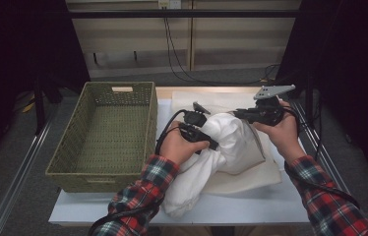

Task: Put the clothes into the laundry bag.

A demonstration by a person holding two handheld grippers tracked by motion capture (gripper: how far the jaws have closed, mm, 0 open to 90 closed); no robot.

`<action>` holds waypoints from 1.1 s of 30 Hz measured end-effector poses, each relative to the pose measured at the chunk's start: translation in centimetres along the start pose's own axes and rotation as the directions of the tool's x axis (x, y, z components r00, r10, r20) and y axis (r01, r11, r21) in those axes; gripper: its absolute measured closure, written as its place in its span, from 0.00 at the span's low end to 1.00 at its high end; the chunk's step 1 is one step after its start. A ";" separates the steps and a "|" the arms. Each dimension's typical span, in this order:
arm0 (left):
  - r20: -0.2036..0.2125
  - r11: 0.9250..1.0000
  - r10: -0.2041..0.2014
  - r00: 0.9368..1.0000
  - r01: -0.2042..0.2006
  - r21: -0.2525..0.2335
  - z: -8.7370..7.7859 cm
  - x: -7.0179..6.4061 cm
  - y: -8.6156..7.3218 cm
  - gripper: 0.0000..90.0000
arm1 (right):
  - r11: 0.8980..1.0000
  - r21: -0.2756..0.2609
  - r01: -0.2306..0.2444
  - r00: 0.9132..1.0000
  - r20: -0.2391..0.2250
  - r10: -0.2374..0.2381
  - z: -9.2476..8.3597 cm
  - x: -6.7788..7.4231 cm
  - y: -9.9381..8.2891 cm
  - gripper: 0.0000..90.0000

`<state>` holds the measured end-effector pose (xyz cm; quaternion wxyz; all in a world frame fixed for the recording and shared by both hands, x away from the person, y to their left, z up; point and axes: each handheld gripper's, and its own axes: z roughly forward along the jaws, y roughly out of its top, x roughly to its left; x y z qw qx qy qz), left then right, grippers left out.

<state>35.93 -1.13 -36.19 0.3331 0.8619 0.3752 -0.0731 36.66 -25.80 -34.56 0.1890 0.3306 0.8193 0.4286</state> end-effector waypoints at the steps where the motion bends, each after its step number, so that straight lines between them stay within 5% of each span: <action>1: -0.016 1.000 -0.011 1.000 0.010 -0.011 -0.2 0.1 0.0 0.68 | 1.000 0.000 0.000 1.000 0.000 0.000 0.0 0.0 0.0 0.98; 4: -0.019 1.000 0.002 1.000 -0.002 -0.013 -0.5 0.2 -0.2 0.68 | 1.000 -0.004 0.001 1.000 0.000 -0.001 -0.1 0.1 0.2 0.98; 7: 0.022 0.999 0.047 0.999 -0.047 -0.001 -0.4 -0.5 -0.6 0.68 | 1.000 0.000 0.000 1.000 0.002 0.000 0.0 0.1 0.3 0.98; 16: 0.128 0.988 0.141 0.982 -0.147 0.041 0.4 -2.0 -0.8 0.68 | 1.000 -0.002 -0.005 1.000 -0.003 0.005 0.6 0.3 0.5 0.98; 19: 0.134 0.991 0.123 0.983 -0.130 0.042 0.7 -2.0 -0.9 0.68 | 1.000 0.000 -0.002 1.000 -0.008 0.002 0.7 0.5 0.6 0.98; 27: 0.030 0.999 0.042 0.999 -0.043 0.010 0.9 -0.6 -0.8 0.68 | 1.000 -0.012 0.002 1.000 -0.019 -0.003 0.2 0.8 1.0 0.98; 33: -0.012 0.999 -0.028 1.000 0.027 -0.032 0.3 0.4 -0.8 0.68 | 1.000 -0.008 0.011 1.000 -0.025 -0.011 0.2 1.0 1.1 0.98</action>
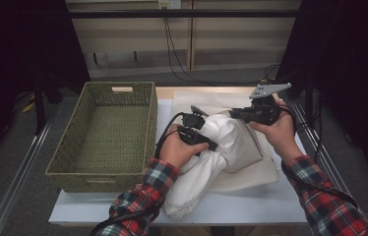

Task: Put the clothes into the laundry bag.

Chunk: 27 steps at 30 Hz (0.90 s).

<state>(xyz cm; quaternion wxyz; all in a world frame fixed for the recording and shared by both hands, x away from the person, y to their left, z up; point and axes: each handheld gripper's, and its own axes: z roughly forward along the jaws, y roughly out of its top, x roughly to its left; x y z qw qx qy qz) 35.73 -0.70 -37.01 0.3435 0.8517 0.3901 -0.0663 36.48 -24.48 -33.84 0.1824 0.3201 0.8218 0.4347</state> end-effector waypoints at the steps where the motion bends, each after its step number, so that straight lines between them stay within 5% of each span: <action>1: -0.007 1.000 -0.009 1.000 0.009 -0.004 0.0 0.0 0.0 0.68 | 1.000 0.002 0.005 1.000 -0.003 -0.005 0.1 0.1 0.0 0.98; 10: -0.067 0.997 -0.050 0.996 0.046 -0.060 -0.5 0.6 0.0 0.68 | 1.000 0.004 0.018 1.000 -0.016 -0.018 0.4 0.6 0.4 0.98; 27: -0.008 1.000 -0.009 1.000 0.009 -0.030 1.6 -0.9 -0.4 0.67 | 1.000 -0.001 0.008 1.000 -0.020 -0.008 1.0 0.8 0.7 0.98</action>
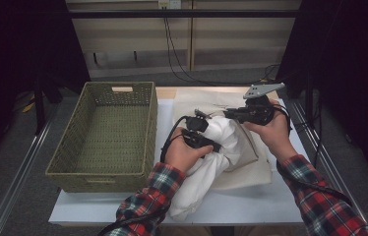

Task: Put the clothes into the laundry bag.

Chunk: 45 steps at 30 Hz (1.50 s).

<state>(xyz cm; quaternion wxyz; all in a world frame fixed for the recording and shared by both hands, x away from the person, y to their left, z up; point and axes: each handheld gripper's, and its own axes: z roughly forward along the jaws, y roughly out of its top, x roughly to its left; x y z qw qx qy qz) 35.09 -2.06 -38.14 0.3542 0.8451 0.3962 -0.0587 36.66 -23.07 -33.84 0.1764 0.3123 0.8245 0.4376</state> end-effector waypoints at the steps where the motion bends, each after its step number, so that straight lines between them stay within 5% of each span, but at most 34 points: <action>1: 0.000 1.000 -0.003 1.000 0.003 -0.005 0.2 0.0 0.0 0.67 | 1.000 -0.001 0.003 1.000 -0.001 -0.003 0.0 0.0 0.0 0.98; 12: -0.028 0.998 -0.049 0.998 0.048 -0.030 0.9 0.9 -0.1 0.67 | 1.000 -0.005 0.005 1.000 -0.007 -0.005 -0.3 0.2 0.0 0.98; 28: -0.095 0.986 -0.105 0.990 0.091 -0.138 -0.9 2.3 0.6 0.67 | 1.000 -0.013 0.007 1.000 -0.023 -0.007 0.0 0.6 0.2 0.98; 45: -0.051 0.993 -0.062 0.997 0.057 -0.104 0.9 0.7 0.0 0.66 | 1.000 -0.011 0.002 1.000 -0.015 -0.002 0.4 0.4 0.2 0.98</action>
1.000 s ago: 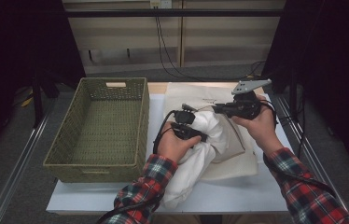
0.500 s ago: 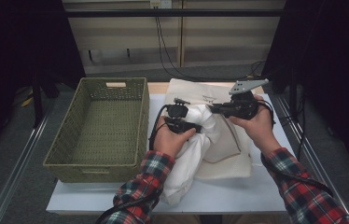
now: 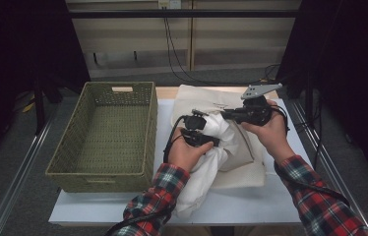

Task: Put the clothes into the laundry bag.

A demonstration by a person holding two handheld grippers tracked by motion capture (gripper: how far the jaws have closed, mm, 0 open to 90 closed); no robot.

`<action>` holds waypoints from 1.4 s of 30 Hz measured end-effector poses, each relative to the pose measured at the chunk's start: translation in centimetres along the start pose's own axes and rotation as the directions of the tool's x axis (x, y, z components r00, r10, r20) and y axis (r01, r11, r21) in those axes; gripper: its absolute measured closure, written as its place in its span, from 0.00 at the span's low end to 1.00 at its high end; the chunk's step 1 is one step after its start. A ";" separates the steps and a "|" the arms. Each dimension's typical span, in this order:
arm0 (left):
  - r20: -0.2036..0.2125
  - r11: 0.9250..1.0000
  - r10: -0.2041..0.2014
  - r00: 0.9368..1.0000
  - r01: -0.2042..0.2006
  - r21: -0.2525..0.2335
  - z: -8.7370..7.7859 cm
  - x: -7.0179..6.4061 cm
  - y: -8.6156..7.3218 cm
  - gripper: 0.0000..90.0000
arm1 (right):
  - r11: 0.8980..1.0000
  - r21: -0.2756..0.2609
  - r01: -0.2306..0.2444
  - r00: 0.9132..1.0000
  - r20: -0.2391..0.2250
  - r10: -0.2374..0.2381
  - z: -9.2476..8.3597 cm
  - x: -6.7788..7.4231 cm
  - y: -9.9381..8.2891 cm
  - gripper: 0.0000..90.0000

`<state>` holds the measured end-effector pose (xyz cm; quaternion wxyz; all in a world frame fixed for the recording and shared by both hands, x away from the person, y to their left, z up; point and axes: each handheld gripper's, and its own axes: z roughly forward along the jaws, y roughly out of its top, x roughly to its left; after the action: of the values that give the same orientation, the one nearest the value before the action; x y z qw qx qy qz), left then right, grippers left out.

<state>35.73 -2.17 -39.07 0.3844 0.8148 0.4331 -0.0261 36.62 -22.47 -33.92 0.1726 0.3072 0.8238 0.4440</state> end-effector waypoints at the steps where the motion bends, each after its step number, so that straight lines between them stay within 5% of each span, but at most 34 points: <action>1: 0.001 1.000 0.002 1.000 -0.002 0.002 0.1 0.0 0.0 0.66 | 1.000 0.000 -0.001 1.000 -0.001 0.001 0.0 0.0 0.0 0.98; 22: 0.061 0.999 0.030 0.998 -0.032 0.036 2.2 -0.8 -0.6 0.64 | 1.000 -0.012 -0.011 1.000 0.011 0.011 -0.5 -0.1 0.1 0.98; 42: 0.013 0.999 0.019 1.000 -0.018 -0.051 1.9 0.0 0.4 0.63 | 1.000 -0.023 -0.005 1.000 -0.002 0.005 -0.9 0.0 0.2 0.98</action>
<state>36.53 -3.56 -40.16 0.4083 0.8084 0.4236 -0.0169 36.23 -22.96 -33.31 0.1742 0.3067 0.8182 0.4540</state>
